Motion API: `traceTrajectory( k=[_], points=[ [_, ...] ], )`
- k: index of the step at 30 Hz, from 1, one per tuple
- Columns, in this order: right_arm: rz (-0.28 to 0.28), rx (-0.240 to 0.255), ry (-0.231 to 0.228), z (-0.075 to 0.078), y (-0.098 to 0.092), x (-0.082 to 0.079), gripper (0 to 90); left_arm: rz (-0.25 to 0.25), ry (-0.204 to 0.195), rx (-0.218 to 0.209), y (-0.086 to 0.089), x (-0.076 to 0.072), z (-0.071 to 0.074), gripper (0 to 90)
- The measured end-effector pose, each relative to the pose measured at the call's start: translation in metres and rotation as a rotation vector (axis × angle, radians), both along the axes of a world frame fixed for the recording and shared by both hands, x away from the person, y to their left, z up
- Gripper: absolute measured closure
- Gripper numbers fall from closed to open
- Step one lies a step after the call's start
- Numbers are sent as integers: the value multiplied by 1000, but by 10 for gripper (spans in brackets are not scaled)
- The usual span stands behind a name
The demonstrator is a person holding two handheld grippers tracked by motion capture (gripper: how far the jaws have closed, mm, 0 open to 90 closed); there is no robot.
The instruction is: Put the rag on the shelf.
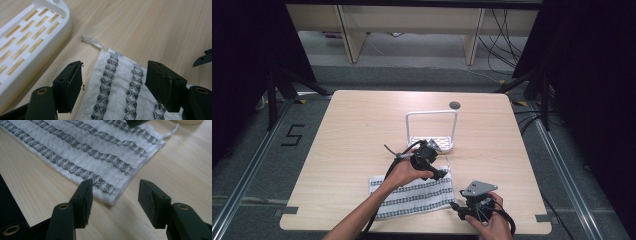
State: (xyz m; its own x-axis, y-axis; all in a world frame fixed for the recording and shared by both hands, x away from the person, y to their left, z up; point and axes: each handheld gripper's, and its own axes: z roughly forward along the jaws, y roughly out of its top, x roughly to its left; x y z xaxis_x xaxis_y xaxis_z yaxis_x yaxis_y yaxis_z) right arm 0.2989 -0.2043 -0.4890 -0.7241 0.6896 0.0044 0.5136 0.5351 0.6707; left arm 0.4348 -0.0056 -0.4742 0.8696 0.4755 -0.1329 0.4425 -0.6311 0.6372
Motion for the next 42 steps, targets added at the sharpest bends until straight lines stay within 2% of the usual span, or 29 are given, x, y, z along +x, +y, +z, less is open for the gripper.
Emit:
traceTrajectory(
  k=[2, 4, 9, 10, 11, 15, 16, 18, 19, 21, 22, 27, 29, 31, 32, 33, 34, 35, 37, 38, 40, 41, 42],
  points=[
    [-10, -6, 10, 0, 1, 0, 475, -2, 12, 15, -4, 2, -4, 292],
    [-5, -11, 0, -1, 2, 2, 479, -6, 13, 18, -5, 4, -6, 297],
    [-12, -13, 28, -5, 3, 5, 496, -19, 20, 34, -12, 8, -9, 301],
    [-4, -16, 20, -5, 2, 7, 500, -11, 23, 31, -14, 9, -10, 301],
    [-8, -10, 28, -6, 3, 7, 501, -22, 18, 45, -17, 11, -10, 303],
    [-9, -12, 35, -6, 4, 7, 504, -20, 20, 48, -23, 12, -11, 312],
    [-15, 1, 26, -8, 6, 7, 507, -27, 20, 58, -26, 13, -13, 327],
    [-10, -5, 18, -9, 6, 8, 509, -22, 26, 61, -27, 14, -14, 333],
    [-3, -17, 28, -8, 6, 9, 512, -31, 23, 68, -28, 15, -16, 349],
    [-7, -8, 18, -10, 7, 9, 514, -28, 23, 73, -29, 16, -18, 358],
    [-1, -16, 29, -10, 6, 10, 517, -15, 34, 74, -30, 16, -21, 365],
    [-6, -12, 36, -11, 7, 11, 526, -22, 16, 77, -31, 16, -22, 408],
    [-8, -17, 41, -14, 8, 12, 547, -54, -22, 92, -32, 15, -22, 458],
    [-1, -28, 59, -14, 8, 12, 553, -59, -32, 96, -32, 13, -22, 480],
    [3, -28, 53, -14, 8, 12, 588, -59, -37, 102, -33, 12, -21, 523],
    [7, -25, 52, -14, 8, 13, 618, -66, -40, 102, -33, 12, -21, 559],
    [7, -25, 52, -14, 8, 13, 618, -71, -42, 107, -34, 10, -21, 559],
    [32, -25, 33, -14, 8, 14, 664, -77, -47, 113, -34, 8, -20, 618],
    [30, -24, 37, -14, 8, 14, 680, -81, -50, 114, -34, 7, -20, 646],
    [19, -13, 59, -13, 8, 15, 742, -91, -50, 110, -33, 6, -20, 712],
    [16, -12, 54, -14, 8, 15, 770, -93, -47, 100, -33, 6, -21, 744],
    [29, 4, 43, -15, 8, 17, 818, -98, -40, 96, -32, 6, -21, 803],
    [29, 4, 43, -15, 8, 17, 818, -98, -40, 96, -32, 6, -21, 817]
  ],
)
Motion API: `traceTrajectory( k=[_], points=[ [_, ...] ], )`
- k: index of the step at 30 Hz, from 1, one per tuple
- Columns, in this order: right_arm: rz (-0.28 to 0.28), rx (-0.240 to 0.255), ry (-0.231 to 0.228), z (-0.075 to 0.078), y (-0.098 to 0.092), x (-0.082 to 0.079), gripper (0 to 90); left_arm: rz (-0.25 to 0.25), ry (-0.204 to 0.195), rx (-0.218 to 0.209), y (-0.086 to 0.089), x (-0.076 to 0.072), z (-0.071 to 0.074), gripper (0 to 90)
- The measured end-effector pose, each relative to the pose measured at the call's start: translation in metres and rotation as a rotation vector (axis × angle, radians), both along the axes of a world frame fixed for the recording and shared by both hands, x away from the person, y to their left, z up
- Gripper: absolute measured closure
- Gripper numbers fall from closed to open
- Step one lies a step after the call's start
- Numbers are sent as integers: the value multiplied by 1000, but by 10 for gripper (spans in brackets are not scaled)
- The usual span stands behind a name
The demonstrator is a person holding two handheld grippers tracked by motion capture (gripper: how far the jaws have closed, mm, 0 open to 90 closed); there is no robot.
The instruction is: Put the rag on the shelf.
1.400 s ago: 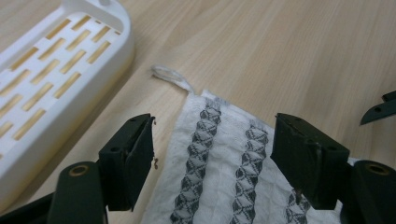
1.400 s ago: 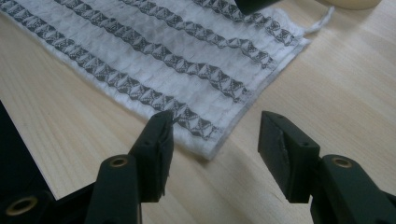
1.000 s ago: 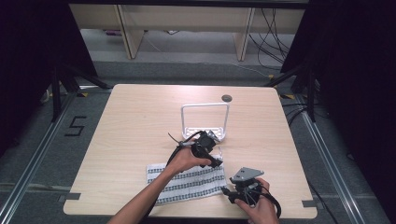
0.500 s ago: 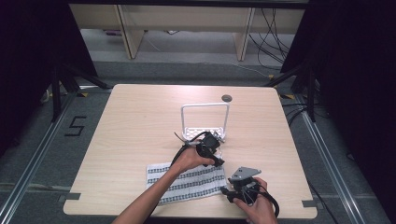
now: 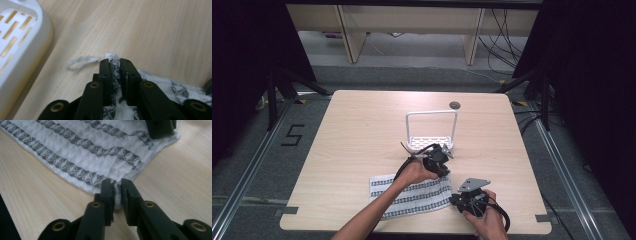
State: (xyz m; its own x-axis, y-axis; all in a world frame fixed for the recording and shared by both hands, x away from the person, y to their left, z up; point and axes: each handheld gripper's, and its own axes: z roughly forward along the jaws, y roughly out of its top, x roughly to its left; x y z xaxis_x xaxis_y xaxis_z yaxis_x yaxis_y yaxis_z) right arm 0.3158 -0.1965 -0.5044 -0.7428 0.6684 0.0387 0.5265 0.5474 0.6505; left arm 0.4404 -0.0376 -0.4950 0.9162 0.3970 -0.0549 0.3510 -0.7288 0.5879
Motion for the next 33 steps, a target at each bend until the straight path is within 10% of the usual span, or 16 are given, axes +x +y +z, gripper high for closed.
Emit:
traceTrajectory(
  k=[11, 33],
  points=[
    [-11, 17, 7, 7, -2, 1, 865, 17, -29, -9, 10, -1, 11, 849],
    [-1, 161, -98, 77, -6, 16, 872, 151, -125, -178, 72, -24, 106, 849]
  ],
)
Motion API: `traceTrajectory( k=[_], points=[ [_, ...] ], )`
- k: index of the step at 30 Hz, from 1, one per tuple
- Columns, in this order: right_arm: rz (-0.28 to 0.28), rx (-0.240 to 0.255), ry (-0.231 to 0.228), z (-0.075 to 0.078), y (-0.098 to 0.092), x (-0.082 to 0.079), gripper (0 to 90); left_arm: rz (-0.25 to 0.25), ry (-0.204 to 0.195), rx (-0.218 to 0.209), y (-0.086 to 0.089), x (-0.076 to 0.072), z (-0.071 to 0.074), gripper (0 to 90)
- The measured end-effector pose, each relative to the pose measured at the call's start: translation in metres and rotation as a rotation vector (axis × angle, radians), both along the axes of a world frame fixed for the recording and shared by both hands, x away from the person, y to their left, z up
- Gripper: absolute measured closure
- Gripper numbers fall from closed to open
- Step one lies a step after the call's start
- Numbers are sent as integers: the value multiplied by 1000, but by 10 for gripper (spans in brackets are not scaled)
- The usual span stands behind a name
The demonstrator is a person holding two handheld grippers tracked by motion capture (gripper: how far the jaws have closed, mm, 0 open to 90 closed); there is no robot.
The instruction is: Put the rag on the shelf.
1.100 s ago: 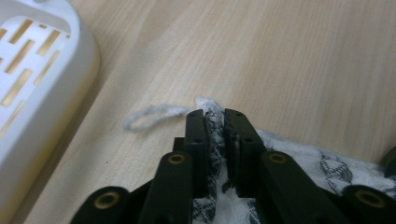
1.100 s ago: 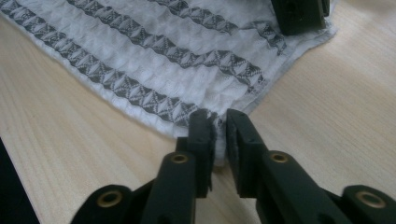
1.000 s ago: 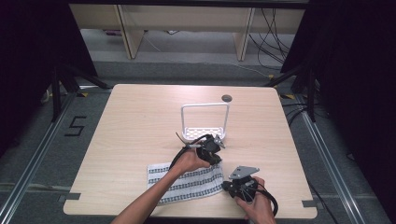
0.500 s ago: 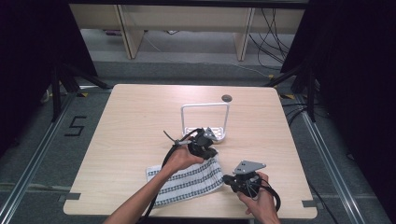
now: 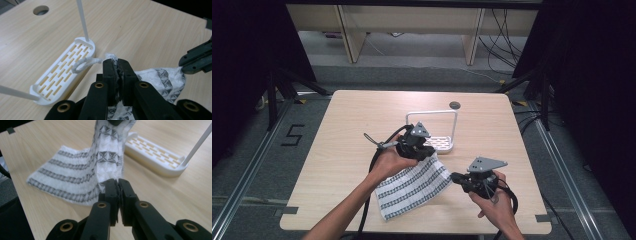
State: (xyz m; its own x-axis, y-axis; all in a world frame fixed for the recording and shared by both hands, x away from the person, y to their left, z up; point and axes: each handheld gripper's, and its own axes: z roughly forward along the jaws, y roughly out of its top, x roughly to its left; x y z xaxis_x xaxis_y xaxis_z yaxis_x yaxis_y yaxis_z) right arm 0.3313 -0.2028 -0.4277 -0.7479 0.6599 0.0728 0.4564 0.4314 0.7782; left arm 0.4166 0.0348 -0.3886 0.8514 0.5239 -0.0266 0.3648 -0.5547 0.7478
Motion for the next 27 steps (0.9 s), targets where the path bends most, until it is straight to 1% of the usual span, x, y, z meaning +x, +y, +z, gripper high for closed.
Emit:
traceTrajectory(
  k=[1, 2, 3, 4, 5, 6, 7, 8, 9, 10, 11, 12, 13, 15, 16, 17, 18, 19, 20, 21, 22, 23, 24, 25, 26, 27],
  points=[
    [0, 0, 0, 0, 0, 0, 872, 0, 0, 0, 0, 0, 0, 848],
    [-5, 5, 13, 6, 0, 0, 873, 13, -5, -8, 3, -2, 6, 848],
    [4, 9, 1, 13, 1, 3, 873, 16, -5, -16, 5, -2, 10, 849],
    [6, 16, 0, 24, 1, 5, 874, 23, -9, -26, 7, -3, 15, 849],
    [19, 8, -34, 31, 0, 9, 874, 33, -19, -38, 10, -4, 20, 849],
    [23, 17, -37, 37, 0, 10, 874, 40, -21, -56, 13, -5, 26, 848],
    [23, 17, -37, 37, 0, 10, 874, 46, -24, -79, 17, -6, 33, 848],
    [13, 35, -32, 53, 1, 11, 875, 55, -35, -104, 22, -7, 44, 848],
    [13, 35, -32, 53, 1, 11, 875, 55, -35, -104, 22, -7, 44, 848],
    [13, 35, -50, 58, 1, 13, 875, 66, -43, -118, 24, -9, 51, 848],
    [28, 25, -80, 65, 0, 16, 876, 74, -57, -138, 27, -11, 59, 848],
    [21, 30, -87, 74, 1, 16, 876, 88, -60, -162, 28, -12, 63, 848],
    [36, 22, -109, 79, 0, 20, 876, 85, -69, -161, 30, -12, 69, 848],
    [23, 22, -136, 93, 1, 24, 876, 109, -81, -193, 32, -14, 79, 847],
    [0, 20, -152, 105, 0, 29, 877, 119, -91, -200, 33, -13, 87, 846],
    [0, 20, -152, 105, 0, 29, 877, 119, -91, -200, 33, -13, 87, 845],
    [-8, 18, -182, 115, -1, 37, 878, 134, -91, -220, 33, -13, 90, 845],
    [-10, 12, -192, 120, -1, 40, 878, 139, -90, -225, 33, -13, 92, 844],
    [-18, 17, -186, 123, -1, 43, 878, 162, -91, -242, 33, -11, 95, 845],
    [-18, 17, -186, 123, -1, 43, 878, 162, -91, -242, 33, -11, 95, 845],
    [-30, 10, -201, 130, -1, 50, 879, 179, -87, -263, 33, -9, 96, 844],
    [-28, 9, -205, 132, -1, 53, 879, 187, -79, -267, 33, -7, 97, 844],
    [-28, 9, -205, 132, -1, 53, 879, 187, -79, -267, 33, -7, 97, 844],
    [-27, 7, -202, 134, -1, 57, 879, 195, -74, -266, 34, -5, 98, 844],
    [-40, 4, -194, 136, 0, 59, 879, 206, -76, -279, 34, -4, 98, 843],
    [-51, 8, -183, 138, 0, 61, 879, 213, -66, -279, 34, -2, 100, 842]
  ],
)
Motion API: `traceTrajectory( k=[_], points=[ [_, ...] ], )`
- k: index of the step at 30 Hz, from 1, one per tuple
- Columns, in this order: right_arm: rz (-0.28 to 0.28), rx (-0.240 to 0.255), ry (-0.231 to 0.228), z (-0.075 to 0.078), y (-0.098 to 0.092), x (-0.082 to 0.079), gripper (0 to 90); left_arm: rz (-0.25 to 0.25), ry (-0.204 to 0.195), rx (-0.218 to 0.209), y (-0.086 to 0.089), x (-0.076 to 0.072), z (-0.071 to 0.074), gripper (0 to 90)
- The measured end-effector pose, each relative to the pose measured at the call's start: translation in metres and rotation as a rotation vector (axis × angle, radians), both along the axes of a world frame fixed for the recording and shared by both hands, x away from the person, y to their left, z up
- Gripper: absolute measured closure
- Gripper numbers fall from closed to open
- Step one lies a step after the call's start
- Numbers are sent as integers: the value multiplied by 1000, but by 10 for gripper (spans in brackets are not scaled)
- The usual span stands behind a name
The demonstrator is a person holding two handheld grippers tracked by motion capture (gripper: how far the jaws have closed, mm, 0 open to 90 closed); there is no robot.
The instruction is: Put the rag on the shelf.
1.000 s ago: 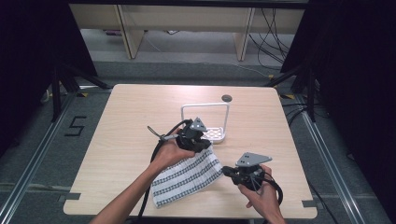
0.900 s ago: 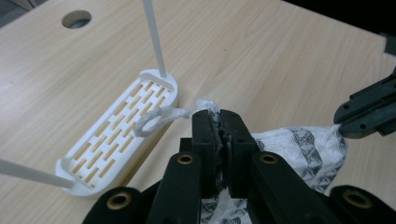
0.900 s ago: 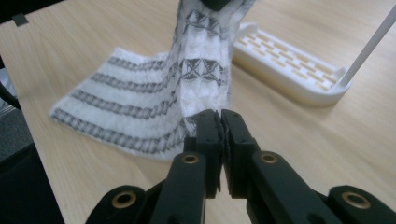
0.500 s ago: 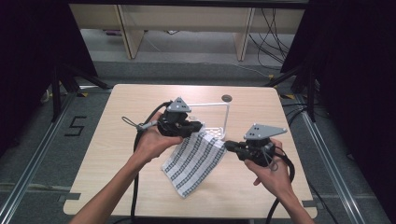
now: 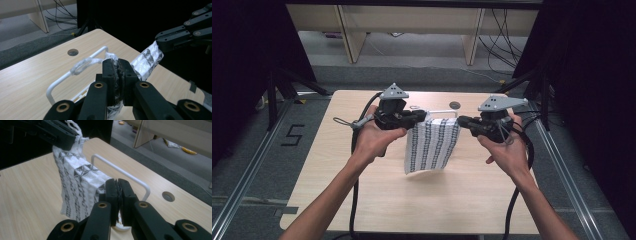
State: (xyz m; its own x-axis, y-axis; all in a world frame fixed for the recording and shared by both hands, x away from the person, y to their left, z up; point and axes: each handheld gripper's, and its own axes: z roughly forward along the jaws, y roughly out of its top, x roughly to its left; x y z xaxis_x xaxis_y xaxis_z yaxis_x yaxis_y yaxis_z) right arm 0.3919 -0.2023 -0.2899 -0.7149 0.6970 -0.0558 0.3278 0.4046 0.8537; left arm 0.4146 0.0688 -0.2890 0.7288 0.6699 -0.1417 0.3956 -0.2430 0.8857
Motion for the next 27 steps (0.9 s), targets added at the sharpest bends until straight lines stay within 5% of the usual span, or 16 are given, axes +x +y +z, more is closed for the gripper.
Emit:
traceTrajectory(
  k=[14, 27],
  points=[
    [-35, 38, -67, 31, 5, 36, 879, 71, -35, -35, -1, 25, 25, 843],
    [-66, 57, -76, 43, 15, 73, 879, 135, -35, -69, 1, 53, 29, 844]
  ],
)
